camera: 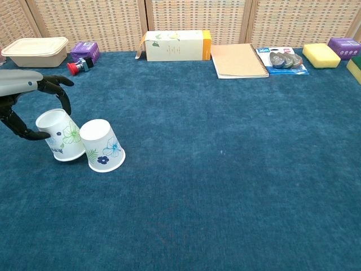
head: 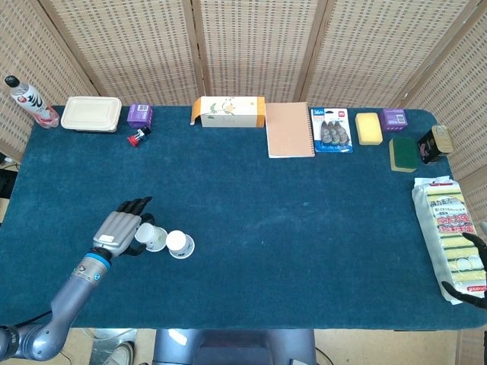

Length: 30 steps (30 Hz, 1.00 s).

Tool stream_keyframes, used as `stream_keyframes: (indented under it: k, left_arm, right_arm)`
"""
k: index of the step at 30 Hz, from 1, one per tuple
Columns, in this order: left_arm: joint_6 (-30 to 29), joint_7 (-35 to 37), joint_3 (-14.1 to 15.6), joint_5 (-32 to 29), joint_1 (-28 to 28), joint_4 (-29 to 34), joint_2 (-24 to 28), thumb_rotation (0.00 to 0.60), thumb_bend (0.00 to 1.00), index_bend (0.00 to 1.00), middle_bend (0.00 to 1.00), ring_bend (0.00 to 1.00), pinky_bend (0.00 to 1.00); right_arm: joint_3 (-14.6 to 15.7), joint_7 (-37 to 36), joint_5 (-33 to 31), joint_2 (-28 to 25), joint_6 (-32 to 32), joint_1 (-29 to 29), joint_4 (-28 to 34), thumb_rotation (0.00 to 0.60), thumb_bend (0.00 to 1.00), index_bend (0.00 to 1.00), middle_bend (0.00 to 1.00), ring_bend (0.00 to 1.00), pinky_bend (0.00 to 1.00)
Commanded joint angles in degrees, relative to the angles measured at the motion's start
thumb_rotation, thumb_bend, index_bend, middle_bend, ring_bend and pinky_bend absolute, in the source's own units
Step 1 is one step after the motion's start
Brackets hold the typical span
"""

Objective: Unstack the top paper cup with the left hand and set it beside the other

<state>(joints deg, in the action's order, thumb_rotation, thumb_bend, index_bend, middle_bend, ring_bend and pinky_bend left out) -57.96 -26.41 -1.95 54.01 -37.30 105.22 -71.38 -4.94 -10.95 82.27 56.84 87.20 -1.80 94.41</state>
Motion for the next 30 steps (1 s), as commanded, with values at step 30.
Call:
stream_keyframes:
  k: [30]
  left_arm:
    - [-6.5, 3.27, 0.08, 5.41, 3.13, 5.76, 5.58, 0.6, 0.21, 0.0, 0.0, 0.0, 0.07]
  right_arm:
    - [-0.23, -1.52, 0.04, -0.17, 0.53, -0.18, -0.71, 0.6, 0.1, 0.15, 0.02, 0.01, 0.0]
